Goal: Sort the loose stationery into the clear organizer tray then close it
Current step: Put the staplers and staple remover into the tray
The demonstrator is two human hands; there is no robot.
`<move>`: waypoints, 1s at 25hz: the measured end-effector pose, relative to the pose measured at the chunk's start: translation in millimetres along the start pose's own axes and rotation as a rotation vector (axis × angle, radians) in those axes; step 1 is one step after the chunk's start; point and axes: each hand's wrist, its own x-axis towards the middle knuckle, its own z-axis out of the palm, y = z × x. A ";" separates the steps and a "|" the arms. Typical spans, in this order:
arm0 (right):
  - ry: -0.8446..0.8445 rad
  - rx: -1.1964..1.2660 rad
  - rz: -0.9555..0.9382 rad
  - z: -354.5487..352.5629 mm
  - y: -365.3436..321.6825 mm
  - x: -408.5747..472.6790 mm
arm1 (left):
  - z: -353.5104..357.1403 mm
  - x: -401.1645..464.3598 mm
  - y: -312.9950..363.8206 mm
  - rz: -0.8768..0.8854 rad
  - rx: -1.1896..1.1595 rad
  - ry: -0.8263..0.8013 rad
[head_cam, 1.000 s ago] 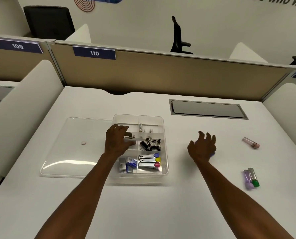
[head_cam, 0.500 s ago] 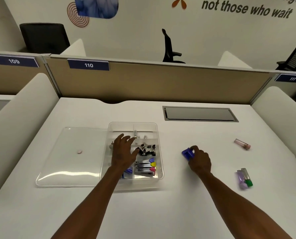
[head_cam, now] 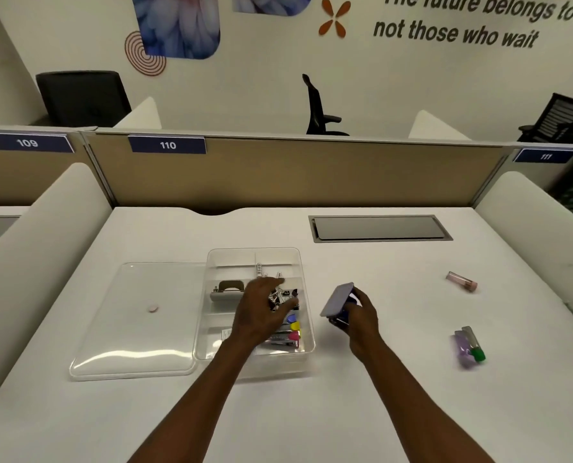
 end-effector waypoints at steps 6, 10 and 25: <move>-0.180 0.028 -0.048 40.2 2.9 -37.8 | 8.7 -9.9 39.2 0.075 0.001 -0.256; -0.304 -0.091 -0.060 55.2 15.1 -54.2 | -0.9 -13.1 37.5 0.060 0.089 -0.172; -0.363 -1.255 -0.813 105.0 39.0 -44.0 | -86.2 -7.5 -42.5 0.012 0.165 -0.347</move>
